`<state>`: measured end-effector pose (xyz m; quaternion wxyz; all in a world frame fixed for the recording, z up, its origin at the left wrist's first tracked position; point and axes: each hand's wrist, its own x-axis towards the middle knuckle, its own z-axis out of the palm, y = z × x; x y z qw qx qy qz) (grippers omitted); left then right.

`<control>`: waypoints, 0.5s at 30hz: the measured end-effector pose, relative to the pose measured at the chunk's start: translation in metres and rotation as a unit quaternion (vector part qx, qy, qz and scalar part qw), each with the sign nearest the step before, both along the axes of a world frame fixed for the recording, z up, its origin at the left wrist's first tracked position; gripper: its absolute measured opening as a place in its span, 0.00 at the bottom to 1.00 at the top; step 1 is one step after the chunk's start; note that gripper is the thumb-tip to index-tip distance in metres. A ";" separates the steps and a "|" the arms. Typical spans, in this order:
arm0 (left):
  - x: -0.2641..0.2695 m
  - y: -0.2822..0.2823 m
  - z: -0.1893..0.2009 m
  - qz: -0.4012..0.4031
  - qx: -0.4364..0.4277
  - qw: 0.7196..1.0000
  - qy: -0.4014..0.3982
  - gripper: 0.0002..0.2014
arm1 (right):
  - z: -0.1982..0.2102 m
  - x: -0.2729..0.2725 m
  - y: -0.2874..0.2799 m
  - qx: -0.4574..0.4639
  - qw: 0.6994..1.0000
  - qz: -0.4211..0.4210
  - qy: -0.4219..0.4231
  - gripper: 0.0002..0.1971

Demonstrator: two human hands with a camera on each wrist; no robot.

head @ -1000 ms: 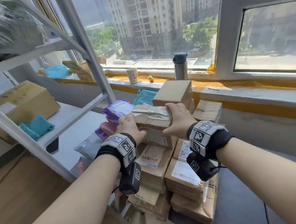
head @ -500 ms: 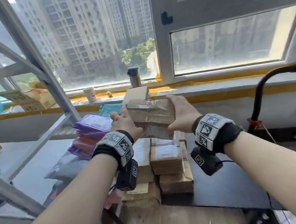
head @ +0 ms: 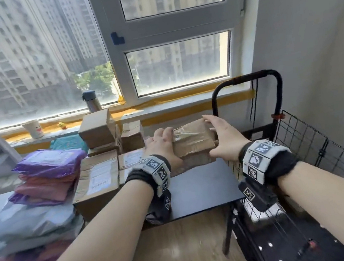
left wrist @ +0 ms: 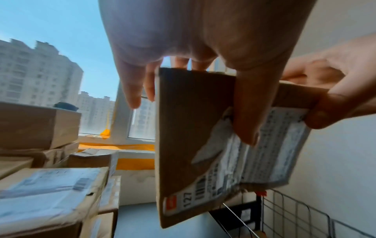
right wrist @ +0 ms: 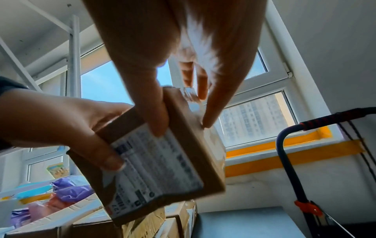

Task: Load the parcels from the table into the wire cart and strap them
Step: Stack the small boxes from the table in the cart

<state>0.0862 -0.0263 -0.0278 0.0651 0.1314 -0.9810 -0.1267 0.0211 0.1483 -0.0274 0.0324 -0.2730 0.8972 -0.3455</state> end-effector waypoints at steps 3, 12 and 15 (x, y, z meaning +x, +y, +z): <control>0.006 -0.011 0.003 0.112 0.071 0.991 0.013 0.45 | -0.002 -0.012 -0.007 -0.039 0.998 -0.040 -0.042 0.49; 0.063 -0.076 -0.002 0.362 0.259 0.892 0.081 0.54 | -0.046 -0.004 -0.099 -0.050 0.966 0.021 -0.251 0.43; 0.086 -0.097 -0.009 0.393 0.272 0.875 0.071 0.57 | -0.066 0.006 -0.128 -0.059 0.946 0.000 -0.319 0.39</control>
